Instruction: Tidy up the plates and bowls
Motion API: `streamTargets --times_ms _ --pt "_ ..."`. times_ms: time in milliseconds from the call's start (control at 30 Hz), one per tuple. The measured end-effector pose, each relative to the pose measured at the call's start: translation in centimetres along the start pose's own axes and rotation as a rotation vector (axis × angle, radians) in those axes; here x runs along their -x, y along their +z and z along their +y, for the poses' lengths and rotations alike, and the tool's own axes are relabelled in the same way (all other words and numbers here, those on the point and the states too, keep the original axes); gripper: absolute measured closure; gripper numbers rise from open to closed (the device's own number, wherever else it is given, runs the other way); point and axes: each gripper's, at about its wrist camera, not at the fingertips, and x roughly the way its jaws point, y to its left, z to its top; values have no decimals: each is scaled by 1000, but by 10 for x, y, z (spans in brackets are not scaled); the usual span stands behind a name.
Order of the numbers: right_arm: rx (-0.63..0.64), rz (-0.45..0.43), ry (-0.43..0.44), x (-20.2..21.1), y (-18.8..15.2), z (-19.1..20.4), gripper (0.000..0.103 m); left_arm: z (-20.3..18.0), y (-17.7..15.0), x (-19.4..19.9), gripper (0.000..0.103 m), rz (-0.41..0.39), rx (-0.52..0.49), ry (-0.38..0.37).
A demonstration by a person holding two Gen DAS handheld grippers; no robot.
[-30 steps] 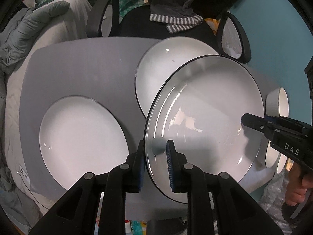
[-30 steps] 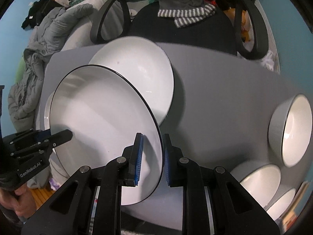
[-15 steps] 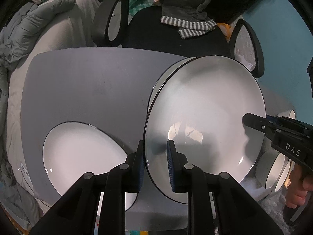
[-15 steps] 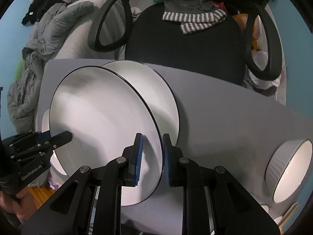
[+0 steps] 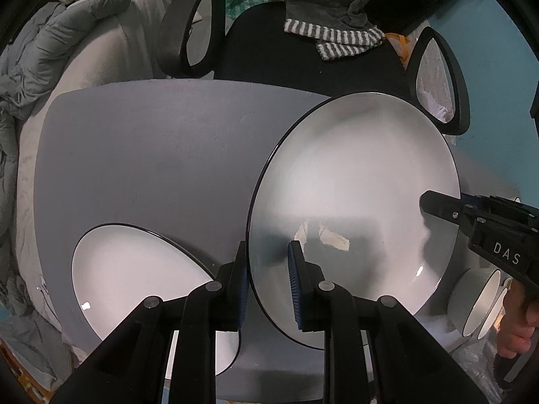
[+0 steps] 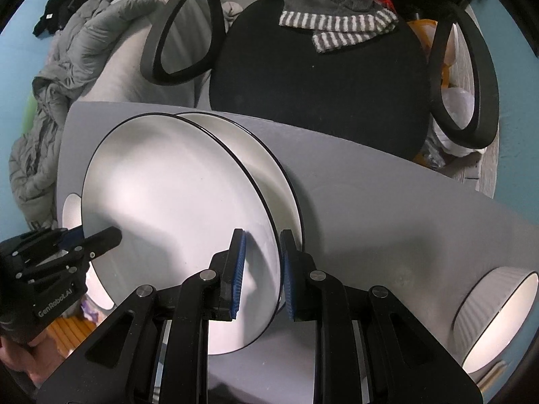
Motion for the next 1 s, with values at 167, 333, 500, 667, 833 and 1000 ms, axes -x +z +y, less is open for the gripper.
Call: streamTargets --times_ms 167,333,500,667,833,1000 --pt "-5 7 3 -4 1 -1 83 0 2 -4 82 5 -2 10" --pt "-6 9 3 -6 3 -1 83 1 6 -8 82 8 4 12" --pt "-2 15 -19 -6 4 3 82 1 8 -10 81 10 7 18" --pt "15 25 -61 -9 5 16 68 -2 9 -12 80 8 6 39" --pt "56 37 -131 -14 6 32 55 -7 9 -13 74 6 -11 62" --pt "100 46 -207 -16 3 40 55 -7 8 -11 74 -4 -4 75"
